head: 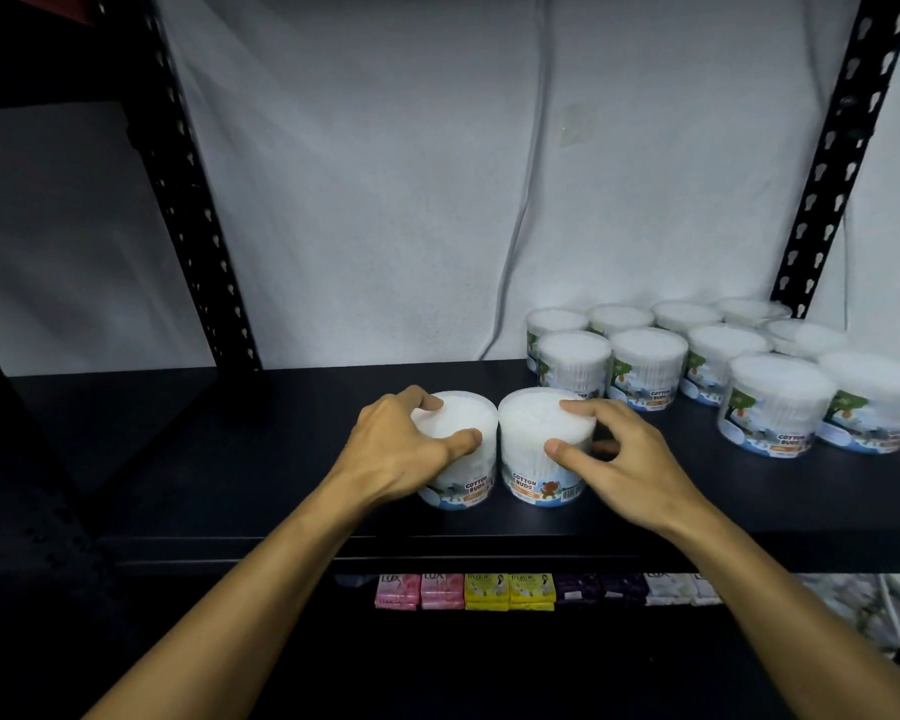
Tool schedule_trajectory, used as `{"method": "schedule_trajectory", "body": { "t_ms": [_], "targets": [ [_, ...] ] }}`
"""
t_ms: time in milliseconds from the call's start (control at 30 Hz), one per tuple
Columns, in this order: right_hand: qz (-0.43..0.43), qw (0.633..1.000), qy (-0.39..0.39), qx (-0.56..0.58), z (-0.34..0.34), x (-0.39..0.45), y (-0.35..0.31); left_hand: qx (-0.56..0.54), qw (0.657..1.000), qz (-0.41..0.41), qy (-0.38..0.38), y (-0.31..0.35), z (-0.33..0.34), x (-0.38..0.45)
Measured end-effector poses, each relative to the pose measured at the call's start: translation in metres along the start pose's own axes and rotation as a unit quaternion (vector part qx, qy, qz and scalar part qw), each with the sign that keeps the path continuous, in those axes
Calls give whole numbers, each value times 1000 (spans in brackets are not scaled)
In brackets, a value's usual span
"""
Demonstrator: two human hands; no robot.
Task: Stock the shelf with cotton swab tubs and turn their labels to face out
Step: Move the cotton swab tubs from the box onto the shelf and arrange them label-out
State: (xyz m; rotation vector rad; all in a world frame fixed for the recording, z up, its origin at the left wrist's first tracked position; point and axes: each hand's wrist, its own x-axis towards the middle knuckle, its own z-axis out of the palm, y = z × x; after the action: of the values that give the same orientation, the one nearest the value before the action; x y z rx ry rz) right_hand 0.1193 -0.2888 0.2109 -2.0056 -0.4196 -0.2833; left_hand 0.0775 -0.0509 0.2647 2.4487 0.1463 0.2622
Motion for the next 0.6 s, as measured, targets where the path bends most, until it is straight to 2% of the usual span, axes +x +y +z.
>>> {"method": "schedule_trajectory", "body": {
  "t_ms": [233, 367, 433, 533, 600],
  "targets": [
    [12, 991, -99, 91, -18, 11, 7, -8, 996, 53, -71, -8, -6, 9],
    [19, 987, -130, 88, -23, 8, 6, -40, 994, 80, -62, -14, -4, 7],
    [20, 990, -118, 76, -21, 3, 4, -57, 994, 87, -22, -17, 0, 2],
    [4, 999, -46, 13, -13, -7, 1, -81, 993, 73, 40, -20, 8, -7],
    [8, 1000, -6, -9, -4, -14, 0, -88, 993, 56, 55, -21, 14, -10]
  ]
}}
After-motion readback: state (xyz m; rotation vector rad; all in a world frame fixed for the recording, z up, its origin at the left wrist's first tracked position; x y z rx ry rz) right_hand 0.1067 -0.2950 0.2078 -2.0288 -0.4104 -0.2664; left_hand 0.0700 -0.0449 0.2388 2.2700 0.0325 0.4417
